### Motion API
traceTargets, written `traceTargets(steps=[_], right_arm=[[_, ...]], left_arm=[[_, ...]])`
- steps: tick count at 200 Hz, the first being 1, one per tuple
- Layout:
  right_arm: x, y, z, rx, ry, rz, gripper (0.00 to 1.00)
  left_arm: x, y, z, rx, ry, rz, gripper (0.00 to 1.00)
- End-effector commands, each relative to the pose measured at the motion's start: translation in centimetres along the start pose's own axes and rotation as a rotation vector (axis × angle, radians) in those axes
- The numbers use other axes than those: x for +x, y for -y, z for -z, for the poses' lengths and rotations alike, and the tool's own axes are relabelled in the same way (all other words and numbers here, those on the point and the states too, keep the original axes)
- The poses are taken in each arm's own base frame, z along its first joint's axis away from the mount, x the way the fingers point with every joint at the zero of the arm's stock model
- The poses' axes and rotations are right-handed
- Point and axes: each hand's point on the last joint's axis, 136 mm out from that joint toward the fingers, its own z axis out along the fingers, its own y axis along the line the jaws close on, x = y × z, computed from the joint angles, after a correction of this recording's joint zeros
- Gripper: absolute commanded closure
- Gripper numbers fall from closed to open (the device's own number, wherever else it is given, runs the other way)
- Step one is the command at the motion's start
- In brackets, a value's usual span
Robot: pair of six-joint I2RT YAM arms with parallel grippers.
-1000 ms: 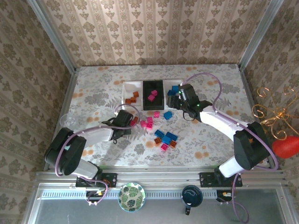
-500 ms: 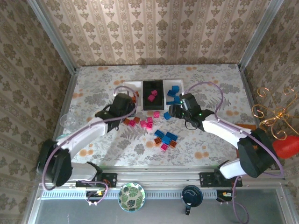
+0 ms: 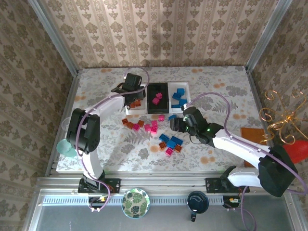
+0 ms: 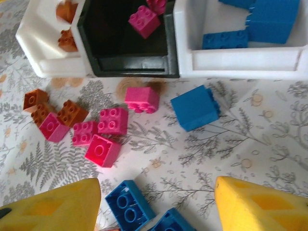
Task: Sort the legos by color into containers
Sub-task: Place the lego in the container, then pick up the lego from the center of the table.
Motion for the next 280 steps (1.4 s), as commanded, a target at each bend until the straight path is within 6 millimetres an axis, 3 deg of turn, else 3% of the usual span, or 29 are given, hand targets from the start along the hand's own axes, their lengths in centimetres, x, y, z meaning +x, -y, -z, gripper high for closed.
traceTargets(steps=[1,37,61,96,123,151,214,252,280], right_arm=[[0.9,-1.8,-0.2,-0.053,-0.030,0.010,0.34],[1.3,-4.7,-1.9,-0.104,-0.062,0.037,0.34],[2.2,-6.2,-4.2,-0.114,-0.099,0.048,0.34],[3.0,-7.3,-7.5,-0.089,-0.126,0.026,0.34],[3.3,-7.1,-9.4,-0.024,-0.133,0.032,0.33],[3.8,-6.9,-11.0,0.032,-0.148,0.056,0.33],[5.6,-5.6,-12.9,0.106,-0.211,0.079,0.37],[6.3,-3.8,-12.2,0.160,-0.219,0.095,0.47],[6.3,-3.2,-11.6,0.175,-0.211,0.106,0.47]], left_arm=[[-1.8,1.0,2.8,0.060,0.030,0.003,0.27],[-1.8,2.7,9.3,0.215,0.123,0.047,0.12],[0.8,3.4,13.5,0.304,0.155,0.041,0.00],[5.9,2.8,17.2,0.378,0.165,0.055,0.00],[9.9,0.6,18.1,0.359,0.146,0.087,0.00],[12.2,-1.7,18.6,0.341,0.152,0.131,0.00],[14.2,-3.6,18.5,0.300,0.138,0.137,0.01],[14.6,-3.7,18.2,0.294,0.127,0.134,0.00],[14.7,-3.7,18.2,0.294,0.125,0.129,0.00]])
